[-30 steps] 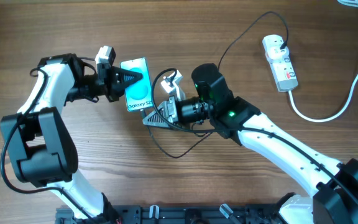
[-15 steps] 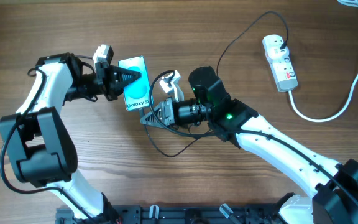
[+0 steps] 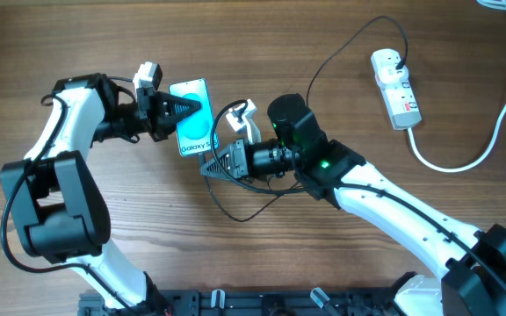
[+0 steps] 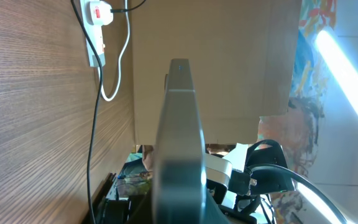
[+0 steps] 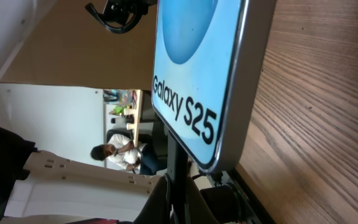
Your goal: Plug charger to phone and switch on socket
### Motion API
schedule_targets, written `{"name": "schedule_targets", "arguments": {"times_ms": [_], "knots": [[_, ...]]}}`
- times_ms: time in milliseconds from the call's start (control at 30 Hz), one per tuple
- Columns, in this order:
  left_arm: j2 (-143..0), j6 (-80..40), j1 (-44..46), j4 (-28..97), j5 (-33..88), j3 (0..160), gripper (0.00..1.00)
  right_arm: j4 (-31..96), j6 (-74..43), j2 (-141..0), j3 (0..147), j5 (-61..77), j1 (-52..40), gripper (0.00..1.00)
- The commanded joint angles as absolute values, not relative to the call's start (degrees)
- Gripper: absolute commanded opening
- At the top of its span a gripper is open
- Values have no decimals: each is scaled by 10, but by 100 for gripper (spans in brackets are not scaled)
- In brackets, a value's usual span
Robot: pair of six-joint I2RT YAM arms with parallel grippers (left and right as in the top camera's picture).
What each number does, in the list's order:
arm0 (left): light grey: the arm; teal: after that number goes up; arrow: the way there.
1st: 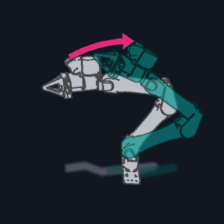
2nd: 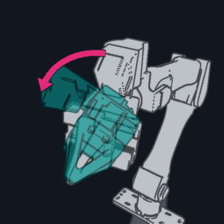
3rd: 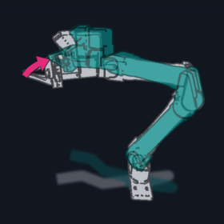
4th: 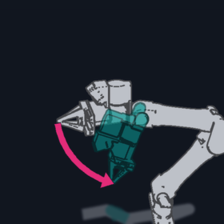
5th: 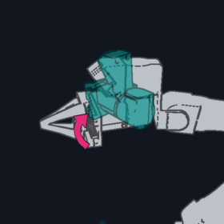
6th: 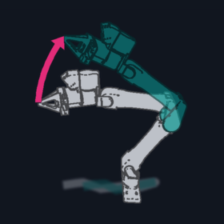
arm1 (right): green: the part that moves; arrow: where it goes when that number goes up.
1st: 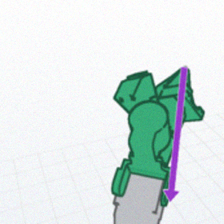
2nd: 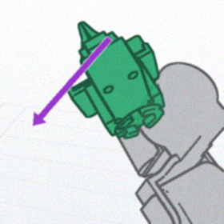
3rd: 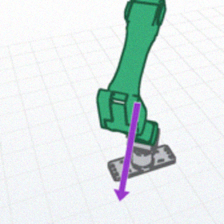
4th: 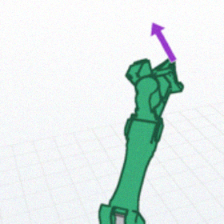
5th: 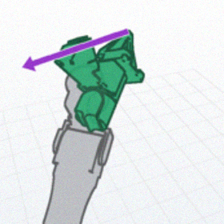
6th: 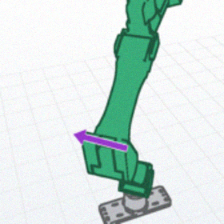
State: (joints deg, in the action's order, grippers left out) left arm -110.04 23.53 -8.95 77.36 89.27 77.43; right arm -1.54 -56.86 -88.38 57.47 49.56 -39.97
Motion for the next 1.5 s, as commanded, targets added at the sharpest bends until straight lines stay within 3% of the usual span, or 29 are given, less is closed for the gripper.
{"name": "schedule_targets", "arguments": {"times_ms": [0, 233, 267, 300, 333, 367, 433, 767, 933, 1067, 1167, 1267, 1467], "knots": [[-1095, 239, -48, 796, 874, 768, 4, -38, -553, -887, 585, 373, -350, 4], [-1095, 239, -38, 795, 874, 768, 4, -37, -550, -887, 585, 399, -333, 5], [-1095, 239, -38, 795, 874, 768, 4, -37, -547, -887, 585, 399, -330, 16], [-1095, 239, -38, 796, 874, 768, 4, -37, -538, -887, 585, 403, -328, 47], [-1095, 239, -38, 796, 874, 768, 4, -36, -535, -887, 585, 407, -325, 70], [-1095, 239, -38, 795, 874, 768, 4, -36, -525, -887, 585, 417, -322, 84], [-1095, 239, -38, 795, 874, 768, 4, -29, -505, -887, 585, 451, -313, 99], [-1095, 241, -38, 721, 874, 768, 4, -15, -357, -886, 585, 616, -303, 99], [-1095, 356, -36, 698, 874, 768, 4, 75, -297, -887, 585, 554, -303, 100], [-1095, 387, -27, 698, 874, 768, 4, 174, -243, -887, 585, 435, -303, 100], [-1095, 388, -19, 698, 874, 768, 4, 198, -221, -887, 585, 445, -304, 100], [-1095, 384, -9, 701, 876, 768, 4, 208, -213, -887, 585, 496, -304, 100], [-1095, 227, -9, 691, 903, 768, 4, 199, -287, -887, 585, 552, -329, 99]]}}
